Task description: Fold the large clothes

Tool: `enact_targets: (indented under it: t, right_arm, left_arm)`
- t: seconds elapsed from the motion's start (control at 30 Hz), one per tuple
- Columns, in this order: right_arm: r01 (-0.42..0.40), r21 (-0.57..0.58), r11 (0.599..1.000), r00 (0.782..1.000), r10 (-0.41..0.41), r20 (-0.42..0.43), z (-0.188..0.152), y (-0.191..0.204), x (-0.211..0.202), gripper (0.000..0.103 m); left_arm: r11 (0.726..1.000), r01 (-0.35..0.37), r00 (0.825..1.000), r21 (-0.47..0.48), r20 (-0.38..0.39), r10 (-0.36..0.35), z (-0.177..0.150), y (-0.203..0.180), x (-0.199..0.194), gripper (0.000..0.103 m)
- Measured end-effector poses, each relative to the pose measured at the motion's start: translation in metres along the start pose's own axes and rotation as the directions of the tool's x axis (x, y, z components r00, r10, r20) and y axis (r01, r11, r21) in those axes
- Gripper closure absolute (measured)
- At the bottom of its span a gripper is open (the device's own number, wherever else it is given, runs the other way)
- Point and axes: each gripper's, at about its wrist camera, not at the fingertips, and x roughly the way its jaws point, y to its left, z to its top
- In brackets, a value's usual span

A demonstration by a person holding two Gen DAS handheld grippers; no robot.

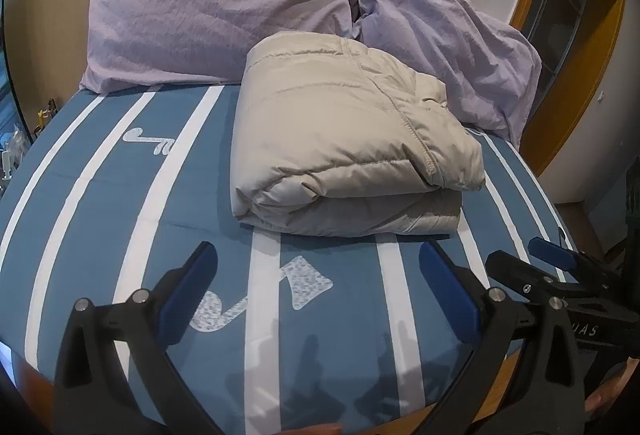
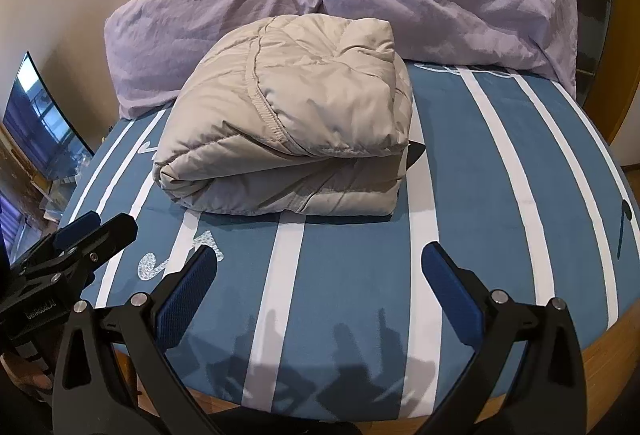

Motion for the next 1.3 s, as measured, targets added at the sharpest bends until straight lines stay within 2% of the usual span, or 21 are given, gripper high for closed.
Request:
enact_targets:
  t: [1.3]
  right_arm:
    - [-0.008, 0.004, 1.0, 1.0, 0.008, -0.001, -0.0015, -0.0017, 0.0004, 0.001]
  left_arm:
    - [1.0, 0.001, 1.0, -0.028, -0.017, -0.001, -0.0069, 0.0007, 0.0029, 0.002]
